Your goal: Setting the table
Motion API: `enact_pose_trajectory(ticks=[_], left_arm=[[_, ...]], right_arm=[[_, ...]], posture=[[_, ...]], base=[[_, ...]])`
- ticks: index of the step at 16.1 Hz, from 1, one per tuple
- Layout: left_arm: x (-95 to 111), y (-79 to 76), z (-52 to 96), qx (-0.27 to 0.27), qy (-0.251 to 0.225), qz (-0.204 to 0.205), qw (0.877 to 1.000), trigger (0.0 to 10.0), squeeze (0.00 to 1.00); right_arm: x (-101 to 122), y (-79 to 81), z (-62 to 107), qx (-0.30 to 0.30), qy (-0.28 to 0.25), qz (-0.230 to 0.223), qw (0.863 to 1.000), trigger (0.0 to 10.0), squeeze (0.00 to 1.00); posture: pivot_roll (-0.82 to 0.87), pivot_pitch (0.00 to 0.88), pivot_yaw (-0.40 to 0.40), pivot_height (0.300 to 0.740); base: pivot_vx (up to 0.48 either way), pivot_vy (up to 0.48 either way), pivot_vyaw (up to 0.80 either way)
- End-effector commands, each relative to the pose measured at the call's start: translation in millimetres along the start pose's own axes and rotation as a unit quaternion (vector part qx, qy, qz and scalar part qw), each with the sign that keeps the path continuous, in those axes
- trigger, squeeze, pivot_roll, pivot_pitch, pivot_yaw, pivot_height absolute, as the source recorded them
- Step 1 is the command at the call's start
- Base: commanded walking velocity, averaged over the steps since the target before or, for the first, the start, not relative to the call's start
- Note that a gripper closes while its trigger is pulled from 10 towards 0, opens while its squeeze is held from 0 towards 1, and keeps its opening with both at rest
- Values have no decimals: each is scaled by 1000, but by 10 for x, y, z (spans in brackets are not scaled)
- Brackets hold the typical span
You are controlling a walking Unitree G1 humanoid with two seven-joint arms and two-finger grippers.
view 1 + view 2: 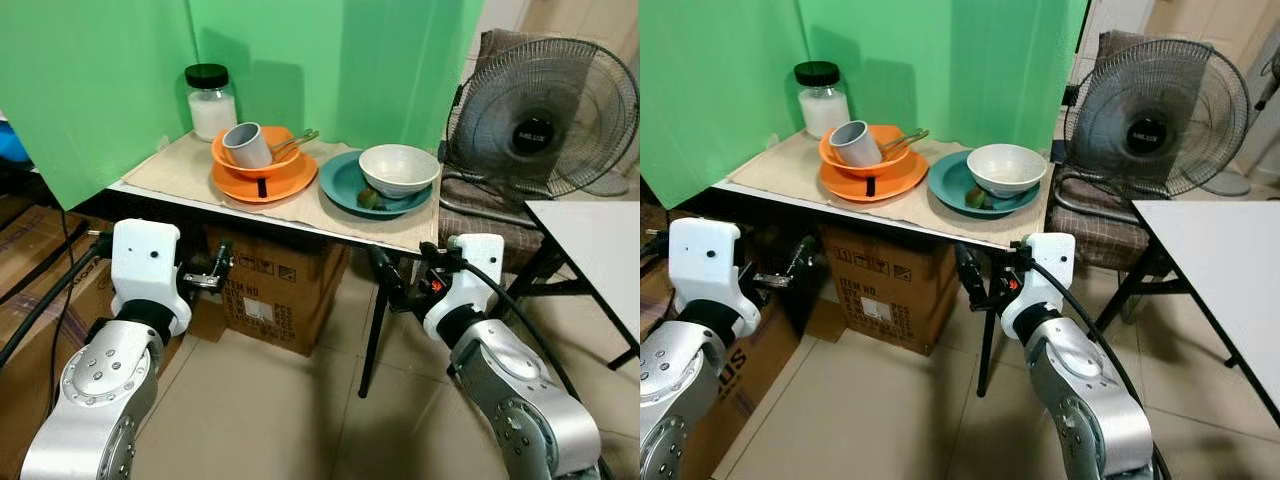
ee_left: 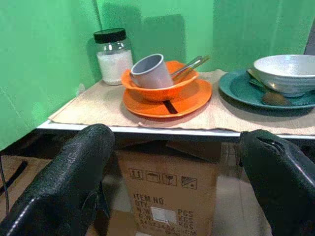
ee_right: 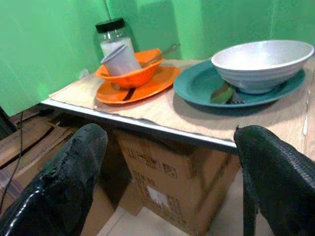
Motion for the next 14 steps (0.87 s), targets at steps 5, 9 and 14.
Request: enact_pose_trajectory(ticks=[5, 9, 14], left_arm=[[-19, -5, -6, -6, 0, 0, 1000, 10000, 0], [-26, -3, 12, -8, 1, -2, 1000, 10000, 0], [-20, -4, 9, -10, -1, 0, 1000, 10000, 0]], right_arm=[[-2, -9, -75, 2, -5, 5, 1000, 10000, 663], [-3, -12, -121, 4, -4, 9, 1000, 10000, 0], [0, -24, -169, 5, 2, 6, 1000, 10000, 0]], posture=[[-31, 0, 27, 740], [-25, 0, 20, 740], [-25, 0, 16, 740]], base=[[0, 0, -263], [0, 0, 0], [101, 0, -320]])
Point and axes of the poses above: a point about 5 cm out from each wrist's last joint towards the gripper, its own z axis pointing back from the gripper into the wrist, its own x axis along the axis of the wrist's last joint, y = z × x, the point moved 2 cm from there along -z, pointing out of the wrist towards the gripper, and after that the axes turned 11 degrees about -z, right-handed, at the moved point
